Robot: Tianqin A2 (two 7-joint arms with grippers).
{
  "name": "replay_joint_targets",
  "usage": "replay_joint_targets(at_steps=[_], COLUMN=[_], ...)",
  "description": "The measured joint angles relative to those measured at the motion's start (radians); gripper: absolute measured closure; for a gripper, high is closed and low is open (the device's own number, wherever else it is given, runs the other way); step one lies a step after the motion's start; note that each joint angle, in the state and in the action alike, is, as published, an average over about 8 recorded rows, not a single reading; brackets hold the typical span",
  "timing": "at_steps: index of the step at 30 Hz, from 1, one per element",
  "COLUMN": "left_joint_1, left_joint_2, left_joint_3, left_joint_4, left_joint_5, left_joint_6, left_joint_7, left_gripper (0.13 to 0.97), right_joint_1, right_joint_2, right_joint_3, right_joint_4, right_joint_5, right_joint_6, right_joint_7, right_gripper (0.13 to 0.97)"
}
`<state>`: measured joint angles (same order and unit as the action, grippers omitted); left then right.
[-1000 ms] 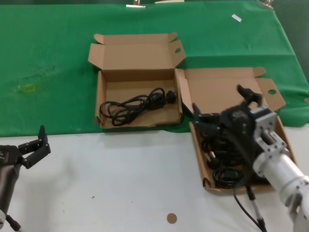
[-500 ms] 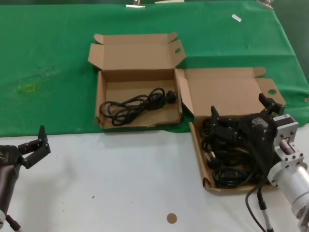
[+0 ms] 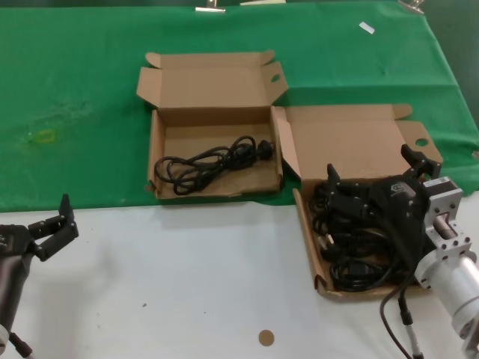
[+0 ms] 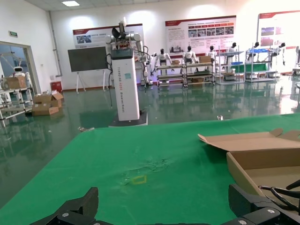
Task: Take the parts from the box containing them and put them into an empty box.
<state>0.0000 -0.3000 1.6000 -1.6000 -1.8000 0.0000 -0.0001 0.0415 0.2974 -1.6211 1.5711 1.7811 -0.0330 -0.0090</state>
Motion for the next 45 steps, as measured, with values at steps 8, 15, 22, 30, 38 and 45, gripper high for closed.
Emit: replay_joint_targets(at_steps=[8,15,22,30,38,45], left_joint_1=[0.0,0.0,0.0,0.0,0.0,0.0], left_joint_2=[0.0,0.0,0.0,0.0,0.0,0.0], left_joint_3=[0.0,0.0,0.0,0.0,0.0,0.0], left_joint_4=[0.0,0.0,0.0,0.0,0.0,0.0], left_joint_5=[0.0,0.0,0.0,0.0,0.0,0.0], left_joint_6=[0.0,0.0,0.0,0.0,0.0,0.0], left_joint_7=[0.0,0.0,0.0,0.0,0.0,0.0], left_gripper=[0.132,0.132,0.132,0.132,0.132,0.132], right_joint_1=[0.0,0.0,0.0,0.0,0.0,0.0], right_joint_2=[0.0,0.0,0.0,0.0,0.0,0.0], right_joint_3=[0.0,0.0,0.0,0.0,0.0,0.0], right_joint_4=[0.0,0.0,0.0,0.0,0.0,0.0], right_joint_5=[0.0,0.0,0.0,0.0,0.0,0.0], right_joint_6=[0.0,0.0,0.0,0.0,0.0,0.0], right_joint_7=[0.0,0.0,0.0,0.0,0.0,0.0], right_gripper=[0.129,0.129,0.129,0.129,0.129,0.129])
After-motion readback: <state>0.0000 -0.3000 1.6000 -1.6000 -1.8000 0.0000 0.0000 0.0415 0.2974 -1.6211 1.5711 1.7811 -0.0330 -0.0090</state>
